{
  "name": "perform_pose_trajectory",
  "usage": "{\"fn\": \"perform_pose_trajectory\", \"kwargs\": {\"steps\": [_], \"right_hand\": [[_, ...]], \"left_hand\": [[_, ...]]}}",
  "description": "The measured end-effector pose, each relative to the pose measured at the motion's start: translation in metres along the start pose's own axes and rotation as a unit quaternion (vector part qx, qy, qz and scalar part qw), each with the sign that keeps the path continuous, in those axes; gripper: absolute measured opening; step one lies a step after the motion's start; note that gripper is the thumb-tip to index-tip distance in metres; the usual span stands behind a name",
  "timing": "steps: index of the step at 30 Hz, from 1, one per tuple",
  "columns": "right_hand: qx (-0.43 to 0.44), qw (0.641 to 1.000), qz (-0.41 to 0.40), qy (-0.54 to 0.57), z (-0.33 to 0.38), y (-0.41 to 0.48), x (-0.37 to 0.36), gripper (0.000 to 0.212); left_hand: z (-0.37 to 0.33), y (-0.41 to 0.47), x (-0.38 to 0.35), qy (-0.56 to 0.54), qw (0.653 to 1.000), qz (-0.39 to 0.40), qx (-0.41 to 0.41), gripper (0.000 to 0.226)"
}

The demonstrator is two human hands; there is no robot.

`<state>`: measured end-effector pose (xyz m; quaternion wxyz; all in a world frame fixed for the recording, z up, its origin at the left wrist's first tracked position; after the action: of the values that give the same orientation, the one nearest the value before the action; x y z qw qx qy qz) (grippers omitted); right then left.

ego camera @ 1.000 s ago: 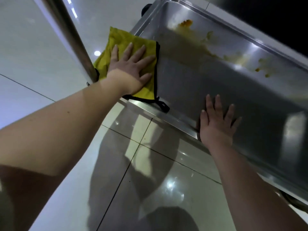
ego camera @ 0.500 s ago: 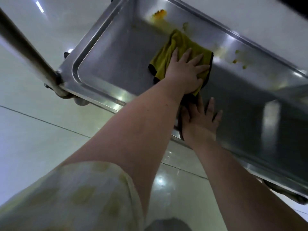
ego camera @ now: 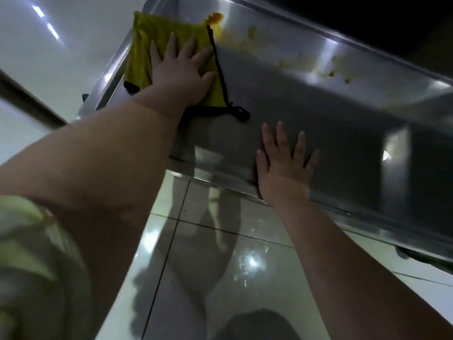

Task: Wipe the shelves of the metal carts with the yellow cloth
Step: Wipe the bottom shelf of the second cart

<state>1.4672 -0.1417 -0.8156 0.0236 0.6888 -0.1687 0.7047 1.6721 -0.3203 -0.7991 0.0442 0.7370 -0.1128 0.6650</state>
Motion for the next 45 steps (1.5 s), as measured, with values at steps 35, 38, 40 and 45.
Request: {"fn": "perform_pose_trajectory", "kwargs": {"steps": [35,38,40,45], "right_hand": [[-0.170,0.744,-0.028,0.646,-0.090,-0.006,0.032,0.038],[-0.182,0.814,-0.040,0.550,-0.115,-0.008,0.047,0.040],[-0.160,0.876,-0.049,0.452,-0.122,-0.008,0.056,0.044],[-0.040,0.955,0.060,0.289,-0.074,-0.002,0.046,0.047]], "left_hand": [[-0.217,-0.142,-0.037,-0.006,0.973,0.078,-0.217,0.063],[-0.243,-0.167,-0.045,-0.005,0.964,0.090,-0.250,0.061],[-0.248,-0.175,-0.046,-0.004,0.958,0.107,-0.267,0.059],[-0.236,-0.181,-0.023,-0.117,0.942,0.109,-0.296,0.059]]}}
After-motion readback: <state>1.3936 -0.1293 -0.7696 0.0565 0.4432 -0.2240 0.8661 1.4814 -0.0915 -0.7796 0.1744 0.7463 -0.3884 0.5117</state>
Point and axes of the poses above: each hand's wrist, its own y-axis towards the middle knuckle, its own x-axis out of the back of the hand, z = x × y, the point moved 10 cm from there along y, towards the middle knuckle, and after that the axes turned 6 degrees about -x, right-handed, at the moved point
